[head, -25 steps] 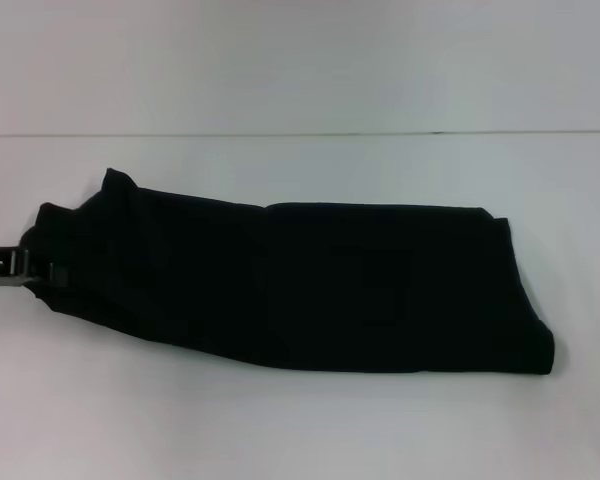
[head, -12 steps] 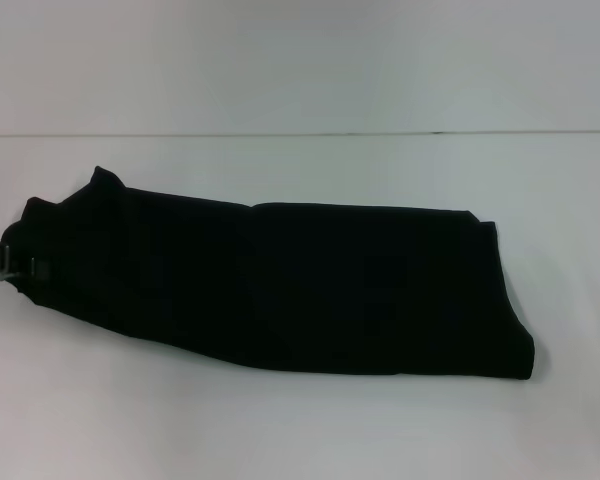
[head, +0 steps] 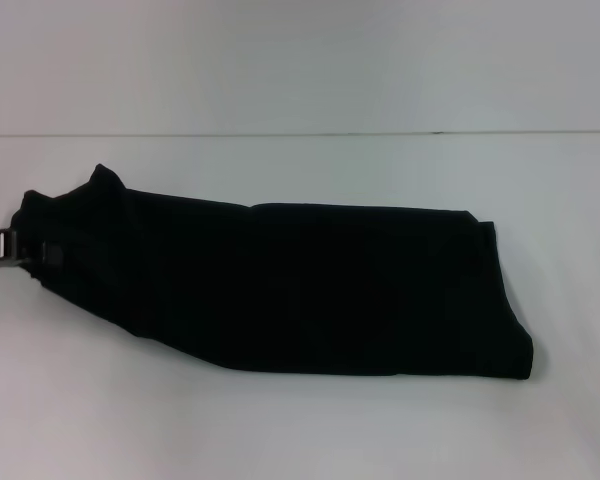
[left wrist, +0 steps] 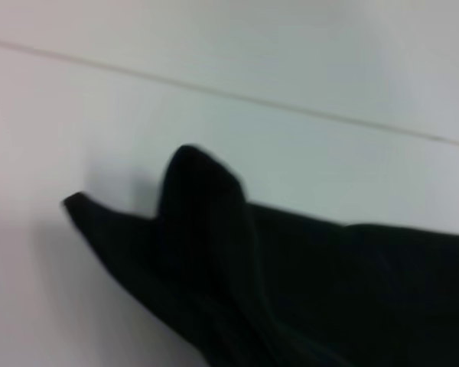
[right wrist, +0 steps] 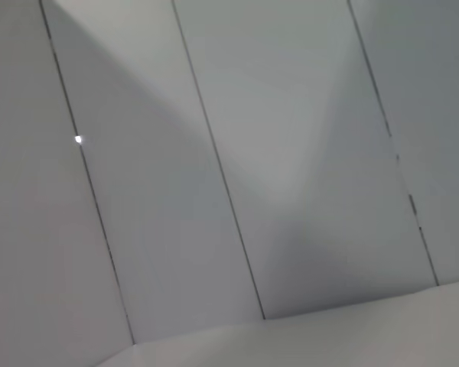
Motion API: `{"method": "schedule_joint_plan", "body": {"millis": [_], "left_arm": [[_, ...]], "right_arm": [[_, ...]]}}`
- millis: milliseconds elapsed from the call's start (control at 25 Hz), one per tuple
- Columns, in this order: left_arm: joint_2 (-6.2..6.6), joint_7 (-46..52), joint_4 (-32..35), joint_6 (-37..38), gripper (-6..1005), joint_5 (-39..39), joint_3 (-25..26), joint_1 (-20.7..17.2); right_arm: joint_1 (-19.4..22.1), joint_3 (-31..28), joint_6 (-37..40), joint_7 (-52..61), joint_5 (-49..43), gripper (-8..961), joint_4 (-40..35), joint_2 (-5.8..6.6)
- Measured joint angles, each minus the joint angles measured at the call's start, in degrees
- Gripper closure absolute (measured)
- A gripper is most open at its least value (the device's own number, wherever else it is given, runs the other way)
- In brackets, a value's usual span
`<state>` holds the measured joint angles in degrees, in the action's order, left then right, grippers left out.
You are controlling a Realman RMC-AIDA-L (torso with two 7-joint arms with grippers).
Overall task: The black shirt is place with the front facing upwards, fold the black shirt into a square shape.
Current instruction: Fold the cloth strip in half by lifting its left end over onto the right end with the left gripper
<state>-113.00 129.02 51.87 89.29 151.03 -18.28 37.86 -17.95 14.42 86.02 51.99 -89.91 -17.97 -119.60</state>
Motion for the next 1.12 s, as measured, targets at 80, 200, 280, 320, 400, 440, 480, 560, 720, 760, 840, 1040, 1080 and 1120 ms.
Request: {"method": "schedule_joint_plan", "body": {"millis": [80,200,280,320,400,440,480,560,720,760,840,1040,1080,1120], "left_arm": [[0.05,-0.09,0.42,1.15,887,-1.49,-0.02,0.17],[0.06,-0.21,1.25,2.85,887,-3.66,-0.12,0.36],[0.06,-0.14,1.63,3.91,886,-5.9,-0.26,0.4],[0.05,-0.08,1.74,4.27,886,-6.96,-0.36,0.4],[-0.12,0.06,2.15,5.56,886,-9.91,-0.99,0.48],[-0.28,0.17,2.43,6.34,886,-11.49,-1.51,0.64],[-0.54,0.38,2.86,7.15,886,-12.84,-2.22,0.81],[-1.56,1.0,4.04,8.59,887,-15.41,-4.36,1.47],[-4.01,2.02,5.85,9.05,887,-17.89,-8.84,3.18],[-4.59,2.17,6.09,9.03,887,-18.25,-9.85,3.67],[-5.67,2.3,6.33,8.78,887,-18.89,-11.54,4.96],[-8.82,2.53,6.94,6.76,888,-19.65,-15.92,9.27],[-9.11,2.59,6.97,6.28,888,-19.66,-16.65,9.77],[-9.59,2.71,6.92,5.56,888,-19.67,-17.62,10.54]], "right_arm": [[0.02,0.02,-0.04,-0.01,0.0,205,-0.01,-0.01],[0.14,0.1,-0.51,0.09,-0.01,205,0.11,0.0],[0.37,0.23,-1.04,0.11,-0.01,226,0.05,0.0],[0.53,0.3,-1.32,0.09,-0.01,247,-0.04,0.0],[0.87,0.33,-1.39,0.05,-0.01,288,-0.1,-0.01],[1.04,0.33,-1.4,0.04,-0.01,309,-0.1,-0.01],[1.24,0.2,-1.41,0.02,-0.01,344,-0.09,-0.01],[1.74,-0.08,-1.46,-0.02,0.04,413,-0.04,0.0],[3.25,-0.84,-1.32,-0.04,0.39,547,-0.09,0.02],[3.65,-1.09,-1.22,-0.04,0.41,577,-0.09,0.02],[4.38,-1.69,-1.1,-0.05,0.43,637,-0.11,0.03],[6.43,-5.21,-0.64,-1.05,0.44,781,0.2,-0.1],[6.77,-5.84,-0.52,-1.29,0.44,807,0.24,-0.13],[7.18,-6.35,-0.44,-1.44,0.44,832,0.25,-0.14]]}}
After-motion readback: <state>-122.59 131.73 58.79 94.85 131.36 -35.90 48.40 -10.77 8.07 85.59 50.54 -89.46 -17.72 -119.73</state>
